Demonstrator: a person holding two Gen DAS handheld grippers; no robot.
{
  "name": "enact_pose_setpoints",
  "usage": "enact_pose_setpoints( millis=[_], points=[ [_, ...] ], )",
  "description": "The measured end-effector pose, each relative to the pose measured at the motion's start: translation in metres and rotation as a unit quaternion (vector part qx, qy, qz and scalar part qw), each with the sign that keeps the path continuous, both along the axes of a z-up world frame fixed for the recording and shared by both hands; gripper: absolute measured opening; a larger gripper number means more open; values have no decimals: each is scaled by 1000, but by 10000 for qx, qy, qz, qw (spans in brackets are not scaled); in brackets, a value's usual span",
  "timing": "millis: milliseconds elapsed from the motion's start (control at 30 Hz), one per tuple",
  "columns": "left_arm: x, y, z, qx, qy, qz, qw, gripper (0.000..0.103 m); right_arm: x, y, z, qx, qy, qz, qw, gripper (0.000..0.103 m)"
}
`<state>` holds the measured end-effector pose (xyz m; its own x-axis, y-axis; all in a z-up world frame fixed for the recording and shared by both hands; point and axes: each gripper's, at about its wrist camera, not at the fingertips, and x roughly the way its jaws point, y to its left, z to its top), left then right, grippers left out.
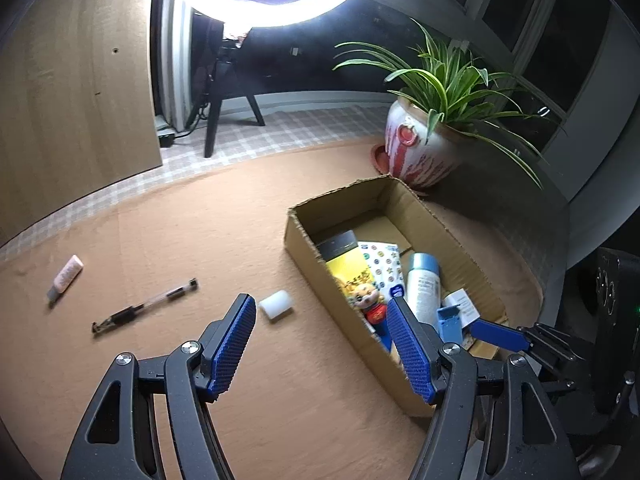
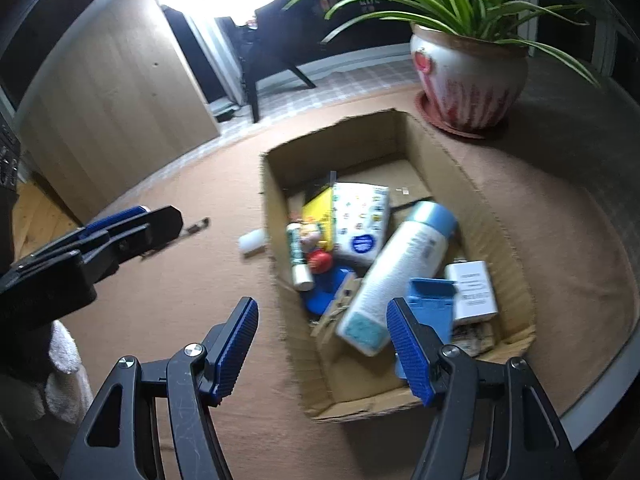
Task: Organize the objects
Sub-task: 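Withdraw both tools from the box and move the left tool to the black pen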
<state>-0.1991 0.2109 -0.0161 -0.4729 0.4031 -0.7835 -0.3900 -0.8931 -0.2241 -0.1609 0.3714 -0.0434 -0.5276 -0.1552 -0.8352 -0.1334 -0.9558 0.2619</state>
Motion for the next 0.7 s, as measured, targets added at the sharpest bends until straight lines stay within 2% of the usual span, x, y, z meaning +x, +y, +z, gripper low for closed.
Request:
enact_pose_setpoints(
  millis=[267,467,700],
  points=[
    [0,-39,-7,-17,-53,136,9999,71,1,-30,4,-49,274,99,9996,63],
    [-9,-89,-23,4,-254,440,9987,71,3,-42,9,18,626,-24,9980,63],
    [-34,-164,-51,22,-554,1055,9929,71,-8,-59,-2,-71,237,177,9995,63]
  ],
)
